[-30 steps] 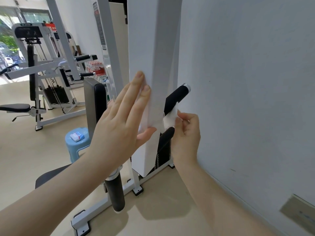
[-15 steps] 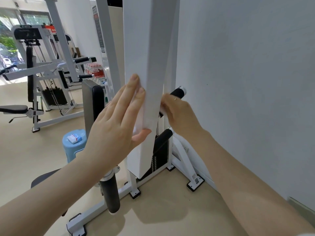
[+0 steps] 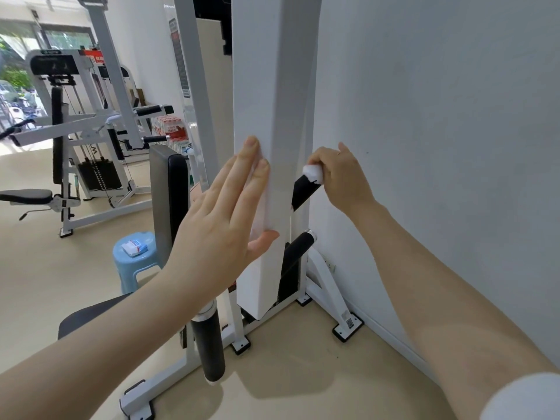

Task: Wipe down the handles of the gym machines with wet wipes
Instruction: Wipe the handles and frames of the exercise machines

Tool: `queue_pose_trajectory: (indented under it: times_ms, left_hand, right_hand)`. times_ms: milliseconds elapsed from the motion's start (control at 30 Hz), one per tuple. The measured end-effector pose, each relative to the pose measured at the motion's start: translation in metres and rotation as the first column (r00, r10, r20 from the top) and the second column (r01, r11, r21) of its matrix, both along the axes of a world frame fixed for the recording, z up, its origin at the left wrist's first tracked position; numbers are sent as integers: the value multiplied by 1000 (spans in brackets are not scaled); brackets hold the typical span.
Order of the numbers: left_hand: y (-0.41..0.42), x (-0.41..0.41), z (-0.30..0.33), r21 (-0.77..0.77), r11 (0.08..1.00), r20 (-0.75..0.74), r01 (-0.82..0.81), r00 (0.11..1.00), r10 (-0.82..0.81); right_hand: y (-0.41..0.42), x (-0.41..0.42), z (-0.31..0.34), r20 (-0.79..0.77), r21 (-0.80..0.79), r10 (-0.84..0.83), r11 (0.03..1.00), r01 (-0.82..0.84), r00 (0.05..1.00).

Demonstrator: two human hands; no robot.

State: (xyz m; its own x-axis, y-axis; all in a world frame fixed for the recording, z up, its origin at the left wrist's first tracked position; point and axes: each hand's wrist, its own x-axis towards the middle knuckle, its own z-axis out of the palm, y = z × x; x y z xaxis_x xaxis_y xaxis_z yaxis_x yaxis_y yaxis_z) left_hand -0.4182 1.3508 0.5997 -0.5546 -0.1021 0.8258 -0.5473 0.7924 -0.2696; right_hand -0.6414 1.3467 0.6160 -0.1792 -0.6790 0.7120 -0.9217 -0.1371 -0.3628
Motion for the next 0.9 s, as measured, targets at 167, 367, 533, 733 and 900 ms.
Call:
queue_pose_trajectory:
  times_ms: [167, 367, 533, 733, 900]
  left_hand:
    - [4, 1, -1, 1, 1000, -2, -2, 1000, 2]
    - [8, -4, -2, -4, 1000, -20, 19, 1000, -19]
    - [5, -2, -2, 13, 1000, -9, 27, 1000, -27]
    - [2, 0, -3, 9, 1000, -7, 18, 1000, -18]
    - [2, -1, -3, 0, 1000, -17, 24, 1000, -24]
  right_hand:
    - [14, 9, -9, -113, 86, 157, 985, -148, 981]
    - [11, 0, -22, 25, -135, -121, 983, 123, 992]
    - [23, -5, -12, 148, -335, -454, 813, 477, 879]
    - [35, 59, -30, -9, -85, 46, 995, -46, 999]
    - [19, 18, -38, 6, -193, -101, 976, 100, 995]
